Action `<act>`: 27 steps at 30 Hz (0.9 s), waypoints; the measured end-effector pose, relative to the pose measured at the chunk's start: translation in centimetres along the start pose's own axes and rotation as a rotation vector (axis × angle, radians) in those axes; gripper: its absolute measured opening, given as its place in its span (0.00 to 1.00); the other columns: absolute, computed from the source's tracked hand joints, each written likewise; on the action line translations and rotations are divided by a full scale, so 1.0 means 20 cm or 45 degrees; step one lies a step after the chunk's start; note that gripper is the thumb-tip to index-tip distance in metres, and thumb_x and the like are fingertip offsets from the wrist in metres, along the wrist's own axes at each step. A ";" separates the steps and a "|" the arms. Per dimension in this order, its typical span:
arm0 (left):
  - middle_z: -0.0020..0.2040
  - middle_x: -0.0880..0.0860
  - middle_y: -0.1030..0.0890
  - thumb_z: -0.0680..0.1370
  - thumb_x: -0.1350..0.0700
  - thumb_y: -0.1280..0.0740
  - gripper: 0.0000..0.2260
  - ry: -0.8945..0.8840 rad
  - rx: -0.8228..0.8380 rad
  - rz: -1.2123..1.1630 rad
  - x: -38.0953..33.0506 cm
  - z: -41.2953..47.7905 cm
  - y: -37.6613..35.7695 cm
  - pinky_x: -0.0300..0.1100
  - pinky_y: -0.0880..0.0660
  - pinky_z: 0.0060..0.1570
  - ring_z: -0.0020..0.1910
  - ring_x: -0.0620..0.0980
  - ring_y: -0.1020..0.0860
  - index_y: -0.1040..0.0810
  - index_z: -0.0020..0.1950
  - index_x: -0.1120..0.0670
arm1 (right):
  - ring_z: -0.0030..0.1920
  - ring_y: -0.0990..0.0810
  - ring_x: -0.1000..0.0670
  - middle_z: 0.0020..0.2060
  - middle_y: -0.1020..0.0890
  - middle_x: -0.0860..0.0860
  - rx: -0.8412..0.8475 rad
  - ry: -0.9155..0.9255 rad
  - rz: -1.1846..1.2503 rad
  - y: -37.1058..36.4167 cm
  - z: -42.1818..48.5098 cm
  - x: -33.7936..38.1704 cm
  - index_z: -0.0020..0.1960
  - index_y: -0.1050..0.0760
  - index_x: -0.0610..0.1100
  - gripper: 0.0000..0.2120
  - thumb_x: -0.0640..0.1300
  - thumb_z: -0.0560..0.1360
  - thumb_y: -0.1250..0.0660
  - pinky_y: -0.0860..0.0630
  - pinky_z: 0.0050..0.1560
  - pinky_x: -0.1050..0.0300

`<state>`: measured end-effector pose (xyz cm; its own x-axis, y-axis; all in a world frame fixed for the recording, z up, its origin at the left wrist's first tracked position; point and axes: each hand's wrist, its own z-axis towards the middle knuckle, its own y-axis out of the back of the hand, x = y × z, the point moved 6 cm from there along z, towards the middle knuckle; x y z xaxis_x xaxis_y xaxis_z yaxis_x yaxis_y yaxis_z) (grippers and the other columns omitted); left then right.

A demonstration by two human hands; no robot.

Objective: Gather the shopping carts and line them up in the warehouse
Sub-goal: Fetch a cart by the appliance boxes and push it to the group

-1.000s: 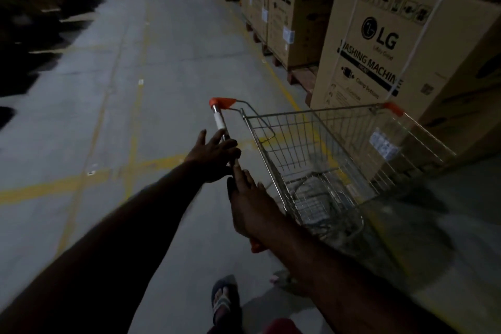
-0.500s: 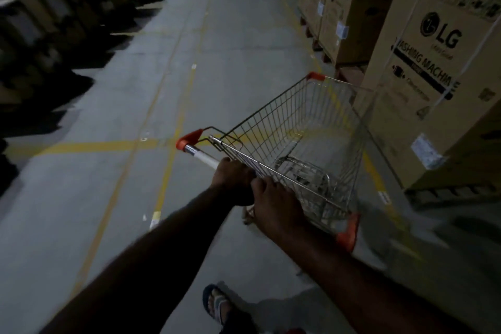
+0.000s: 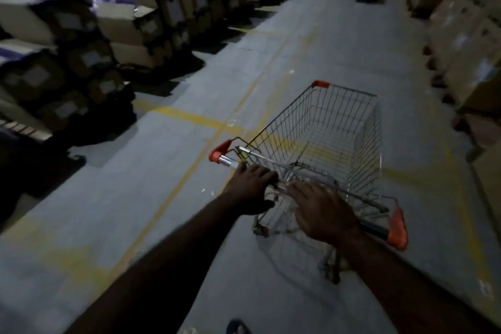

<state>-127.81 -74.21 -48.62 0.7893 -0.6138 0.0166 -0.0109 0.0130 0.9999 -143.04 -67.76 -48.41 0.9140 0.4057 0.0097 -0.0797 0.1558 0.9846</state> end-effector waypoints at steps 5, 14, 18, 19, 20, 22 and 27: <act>0.64 0.50 0.23 0.72 0.32 0.37 0.30 0.128 -0.132 -0.019 0.24 -0.29 -0.05 0.57 0.37 0.64 0.63 0.54 0.27 0.31 0.69 0.47 | 0.55 0.20 0.44 0.57 0.20 0.50 -0.085 0.177 0.135 -0.07 0.24 0.19 0.61 0.21 0.49 0.18 0.53 0.75 0.38 0.23 0.49 0.50; 0.55 0.48 0.18 0.81 0.37 0.45 0.19 0.633 -0.216 -0.015 0.84 -0.75 0.02 0.50 0.36 0.57 0.56 0.54 0.22 0.22 0.62 0.42 | 0.49 0.20 0.43 0.48 0.18 0.50 -0.255 0.504 0.289 -0.11 0.74 0.83 0.53 0.19 0.49 0.12 0.48 0.72 0.36 0.29 0.46 0.50; 0.57 0.49 0.19 0.81 0.37 0.46 0.20 0.842 -0.214 -0.027 1.02 -1.04 -0.01 0.51 0.37 0.61 0.59 0.54 0.24 0.25 0.66 0.42 | 0.49 0.20 0.44 0.47 0.18 0.52 -0.190 0.483 0.350 -0.19 0.83 1.15 0.56 0.21 0.51 0.15 0.49 0.73 0.40 0.29 0.51 0.47; 0.60 0.49 0.20 0.81 0.37 0.46 0.21 0.887 -0.234 -0.032 1.05 -1.10 -0.03 0.52 0.38 0.63 0.61 0.54 0.26 0.27 0.68 0.43 | 0.49 0.21 0.44 0.47 0.18 0.53 -0.172 0.476 0.355 -0.21 0.85 1.22 0.58 0.22 0.52 0.15 0.49 0.74 0.40 0.30 0.52 0.46; 0.63 0.49 0.22 0.80 0.37 0.44 0.22 0.925 -0.250 -0.025 1.06 -1.16 -0.05 0.54 0.40 0.65 0.64 0.54 0.28 0.29 0.71 0.43 | 0.49 0.21 0.45 0.47 0.19 0.53 -0.168 0.479 0.347 -0.22 0.86 1.28 0.59 0.22 0.52 0.16 0.49 0.74 0.41 0.30 0.53 0.45; 0.69 0.50 0.28 0.77 0.36 0.39 0.29 1.007 -0.234 -0.020 1.09 -1.28 -0.08 0.58 0.45 0.72 0.70 0.56 0.34 0.35 0.76 0.45 | 0.51 0.22 0.45 0.50 0.20 0.54 -0.189 0.530 0.303 -0.24 0.90 1.40 0.62 0.24 0.53 0.19 0.50 0.72 0.40 0.32 0.55 0.45; 0.81 0.52 0.47 0.72 0.35 0.33 0.41 1.362 -0.080 -0.045 1.19 -1.63 -0.12 0.67 0.67 0.70 0.79 0.59 0.54 0.49 0.80 0.42 | 0.55 0.24 0.43 0.58 0.21 0.51 -0.208 0.784 0.370 -0.29 0.96 1.72 0.66 0.25 0.50 0.28 0.47 0.66 0.30 0.33 0.59 0.43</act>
<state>-89.04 -63.18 -50.84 0.9167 0.3957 -0.0549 0.0303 0.0682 0.9972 -103.51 -72.08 -50.47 0.4584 0.8806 0.1204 -0.3897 0.0774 0.9177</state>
